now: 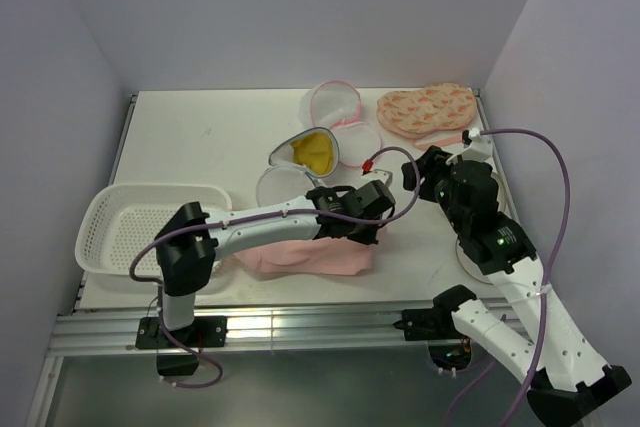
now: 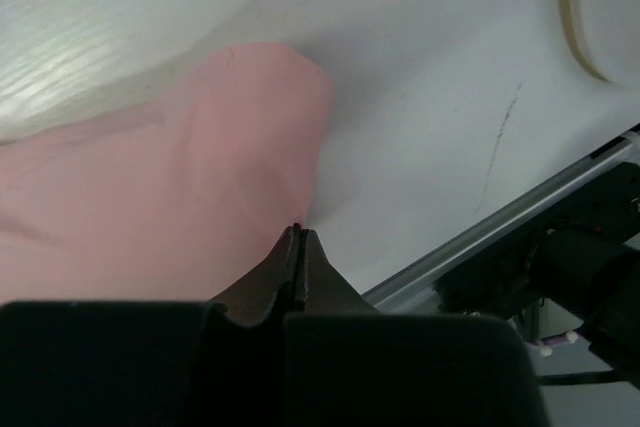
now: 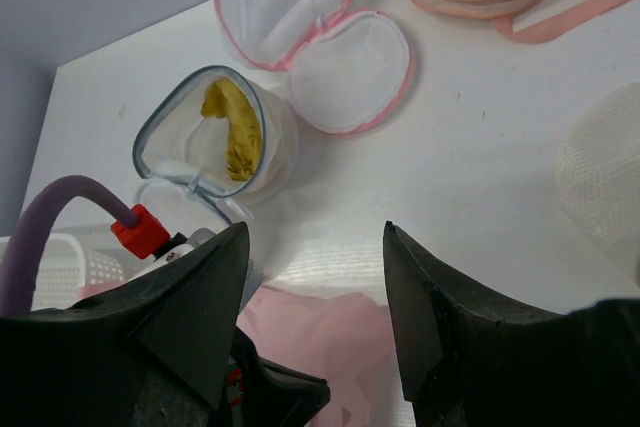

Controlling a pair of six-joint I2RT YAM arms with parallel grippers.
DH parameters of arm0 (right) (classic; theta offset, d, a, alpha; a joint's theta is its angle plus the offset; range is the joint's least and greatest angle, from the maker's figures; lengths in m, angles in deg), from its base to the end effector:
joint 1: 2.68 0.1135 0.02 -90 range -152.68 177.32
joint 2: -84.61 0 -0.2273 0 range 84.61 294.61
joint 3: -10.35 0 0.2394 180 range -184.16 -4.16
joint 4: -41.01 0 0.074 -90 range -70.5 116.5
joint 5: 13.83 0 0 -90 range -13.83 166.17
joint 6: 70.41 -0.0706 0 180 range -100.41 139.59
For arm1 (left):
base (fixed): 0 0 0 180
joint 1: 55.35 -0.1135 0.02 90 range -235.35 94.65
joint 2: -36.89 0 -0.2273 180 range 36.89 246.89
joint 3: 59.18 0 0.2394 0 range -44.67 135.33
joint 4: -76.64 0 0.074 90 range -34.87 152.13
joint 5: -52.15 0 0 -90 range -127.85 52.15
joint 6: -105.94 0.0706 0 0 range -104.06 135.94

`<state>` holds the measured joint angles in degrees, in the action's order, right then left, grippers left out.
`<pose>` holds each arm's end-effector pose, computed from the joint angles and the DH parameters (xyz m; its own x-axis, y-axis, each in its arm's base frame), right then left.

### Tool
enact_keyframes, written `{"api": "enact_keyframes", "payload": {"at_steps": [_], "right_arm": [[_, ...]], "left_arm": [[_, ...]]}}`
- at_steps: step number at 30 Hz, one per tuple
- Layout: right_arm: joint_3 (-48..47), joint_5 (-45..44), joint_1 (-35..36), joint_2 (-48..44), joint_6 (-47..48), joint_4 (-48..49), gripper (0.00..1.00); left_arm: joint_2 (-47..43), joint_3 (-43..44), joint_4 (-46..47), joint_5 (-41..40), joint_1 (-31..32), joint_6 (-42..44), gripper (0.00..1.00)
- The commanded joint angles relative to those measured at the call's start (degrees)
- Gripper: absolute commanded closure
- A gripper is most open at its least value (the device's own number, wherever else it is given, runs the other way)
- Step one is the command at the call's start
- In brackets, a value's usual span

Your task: Place the bra in the laundry bag and zip it closed

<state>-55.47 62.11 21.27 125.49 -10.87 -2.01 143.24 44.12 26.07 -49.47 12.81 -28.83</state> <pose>0.1904 0.0658 0.3190 -0.3371 0.3883 -0.8576 -0.0137 0.9088 0.4169 0.1650 -0.3734 0.2036 -0.8217 0.1958 -0.5353 0.4030 0.8637 -0.3026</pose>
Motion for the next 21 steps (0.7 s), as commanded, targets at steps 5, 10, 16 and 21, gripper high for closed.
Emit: {"api": "enact_keyframes", "payload": {"at_steps": [5, 10, 16, 21], "right_arm": [[-2.0, 0.2, -1.4, 0.5, 2.0, -1.0, 0.36], [-2.8, 0.4, -1.9, 0.8, 2.3, -1.1, 0.37], [-3.4, 0.8, -2.4, 1.3, 2.3, -1.1, 0.36], [-2.7, 1.1, -2.6, 1.3, 2.3, -0.9, 0.36]], "left_arm": [[4.9, 7.5, 11.5, 5.7, 0.2, 0.4, 1.0], [6.8, 11.7, 11.4, 6.6, 0.2, 2.1, 1.0], [9.2, 13.6, 10.0, 7.8, -0.4, 3.0, 1.0], [5.1, 4.1, 16.4, 7.7, -0.9, -0.6, 1.0]]}}
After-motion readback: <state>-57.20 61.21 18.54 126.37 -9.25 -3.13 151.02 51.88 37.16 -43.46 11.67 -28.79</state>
